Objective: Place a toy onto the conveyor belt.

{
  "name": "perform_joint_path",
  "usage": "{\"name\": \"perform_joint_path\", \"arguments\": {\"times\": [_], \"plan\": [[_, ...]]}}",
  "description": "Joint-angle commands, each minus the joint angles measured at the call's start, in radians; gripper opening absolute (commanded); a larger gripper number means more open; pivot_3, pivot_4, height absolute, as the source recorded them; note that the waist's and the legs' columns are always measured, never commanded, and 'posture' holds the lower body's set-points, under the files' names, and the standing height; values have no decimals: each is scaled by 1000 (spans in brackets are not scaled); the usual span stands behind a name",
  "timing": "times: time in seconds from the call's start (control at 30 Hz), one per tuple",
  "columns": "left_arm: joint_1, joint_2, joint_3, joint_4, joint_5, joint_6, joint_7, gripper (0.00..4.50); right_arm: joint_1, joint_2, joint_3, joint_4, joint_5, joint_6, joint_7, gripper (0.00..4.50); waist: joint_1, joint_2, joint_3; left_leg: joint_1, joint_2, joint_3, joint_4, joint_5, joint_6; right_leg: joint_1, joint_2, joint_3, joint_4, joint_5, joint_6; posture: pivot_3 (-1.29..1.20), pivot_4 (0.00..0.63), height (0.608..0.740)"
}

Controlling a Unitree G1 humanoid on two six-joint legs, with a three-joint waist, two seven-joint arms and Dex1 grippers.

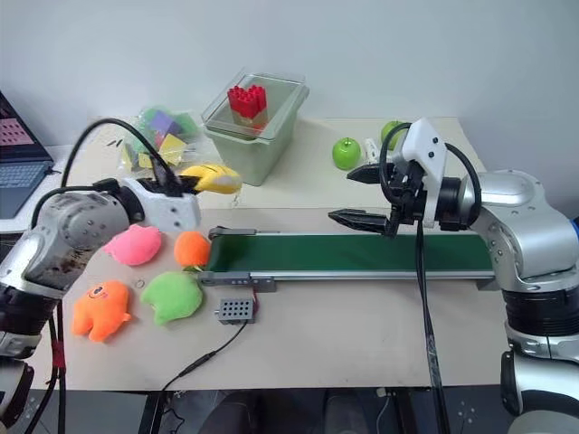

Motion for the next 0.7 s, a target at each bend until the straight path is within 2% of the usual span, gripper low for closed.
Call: {"name": "perform_joint_path", "arguments": {"times": [0.03, 0.1, 0.27, 0.43, 0.7], "plan": [[24, 13, -2, 22, 28, -191, 56, 47, 2, -1, -45, -38, 4, -30, -21, 4500, -1, 0, 0, 0, 0, 0, 0, 0, 0, 0, 0, 0, 0, 0, 0, 0, 150, 740], [51, 25, -7, 35, -53, -255, -4, 47, 7, -2, -49, -41, 4, -31, -27, 4500, -2, 0, 0, 0, 0, 0, 0, 0, 0, 0, 0, 0, 0, 0, 0, 0, 150, 740], [120, 31, 34, 53, 61, -383, 113, 47, 15, -5, -55, -49, 5, -27, -39, 4500, -1, 0, 0, 0, 0, 0, 1, -3, 5, 0, 0, 0, 1, 0, 1, 0, 150, 740], [168, 4, 55, 102, 190, -389, 258, 47, 16, -9, -57, -50, 5, -26, -47, 4500, 0, 0, 0, 0, 0, 0, 1, -3, 5, 0, 0, 0, 2, 0, 1, 0, 150, 740], [154, -33, 30, 198, 287, -398, 379, 47, 13, -23, -63, -53, 5, -22, -47, 4500, 1, 0, 0, 1, 0, 0, 2, -3, 5, 1, 0, 0, 2, 0, 1, 0, 150, 740]]}}
